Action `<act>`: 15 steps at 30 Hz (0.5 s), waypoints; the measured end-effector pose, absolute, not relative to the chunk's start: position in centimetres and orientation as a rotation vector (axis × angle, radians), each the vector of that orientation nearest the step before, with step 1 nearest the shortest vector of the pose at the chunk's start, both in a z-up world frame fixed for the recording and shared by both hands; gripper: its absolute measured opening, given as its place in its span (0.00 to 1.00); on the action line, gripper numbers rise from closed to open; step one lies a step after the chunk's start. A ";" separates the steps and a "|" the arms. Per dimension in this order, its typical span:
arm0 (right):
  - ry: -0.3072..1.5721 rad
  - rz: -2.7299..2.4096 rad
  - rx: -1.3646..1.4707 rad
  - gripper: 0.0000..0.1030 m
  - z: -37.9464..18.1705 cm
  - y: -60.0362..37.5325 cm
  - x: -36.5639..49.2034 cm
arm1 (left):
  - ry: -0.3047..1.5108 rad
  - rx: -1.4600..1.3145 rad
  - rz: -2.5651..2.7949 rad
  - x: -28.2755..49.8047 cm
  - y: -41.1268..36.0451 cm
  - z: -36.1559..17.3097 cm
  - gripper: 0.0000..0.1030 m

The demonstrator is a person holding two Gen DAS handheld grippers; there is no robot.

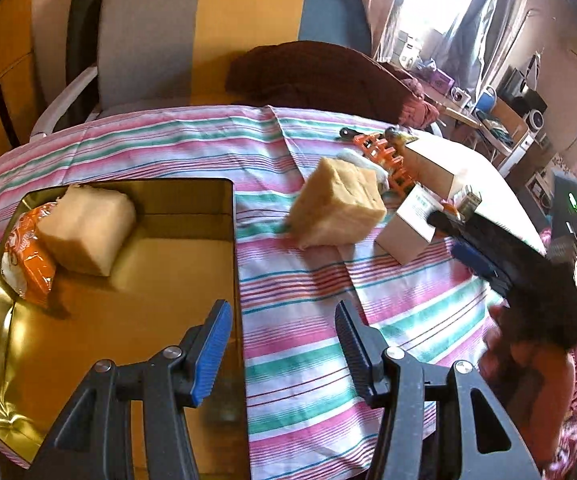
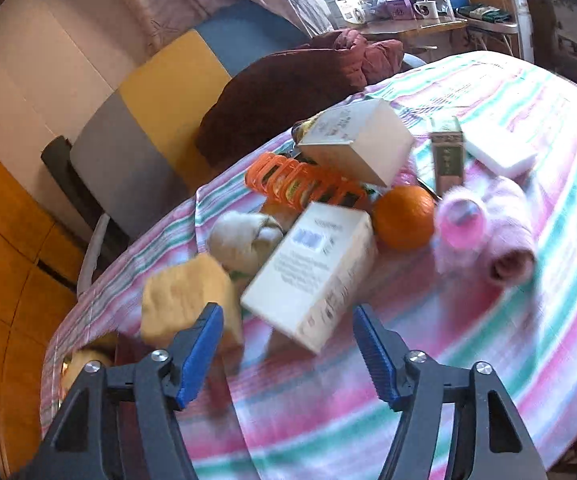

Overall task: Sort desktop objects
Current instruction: 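Grasp the flat yellow sponge with the left tool while the right tool approaches the white box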

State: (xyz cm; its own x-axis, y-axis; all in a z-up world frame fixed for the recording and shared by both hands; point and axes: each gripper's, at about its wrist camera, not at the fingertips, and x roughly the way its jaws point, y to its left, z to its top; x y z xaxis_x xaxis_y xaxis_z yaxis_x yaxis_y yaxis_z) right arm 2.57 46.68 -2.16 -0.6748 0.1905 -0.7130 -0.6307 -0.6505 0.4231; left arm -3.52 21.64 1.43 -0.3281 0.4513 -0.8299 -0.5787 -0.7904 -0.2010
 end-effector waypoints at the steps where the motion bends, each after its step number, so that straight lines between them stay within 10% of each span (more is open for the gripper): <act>1: 0.932 2.305 -0.893 0.72 -2.3 46.9 1.8 | 0.175 -1.278 2.136 -3.4 21.8 1.4 0.53; 8: 0.896 2.188 -0.992 0.78 -5.1 47.3 -2.3 | 0.222 -1.274 2.150 -4.1 22.8 1.7 0.53; 15: 0.858 2.263 -0.969 0.62 -5.4 47.9 0.5 | 0.260 -1.242 2.142 -6.1 25.4 2.3 0.53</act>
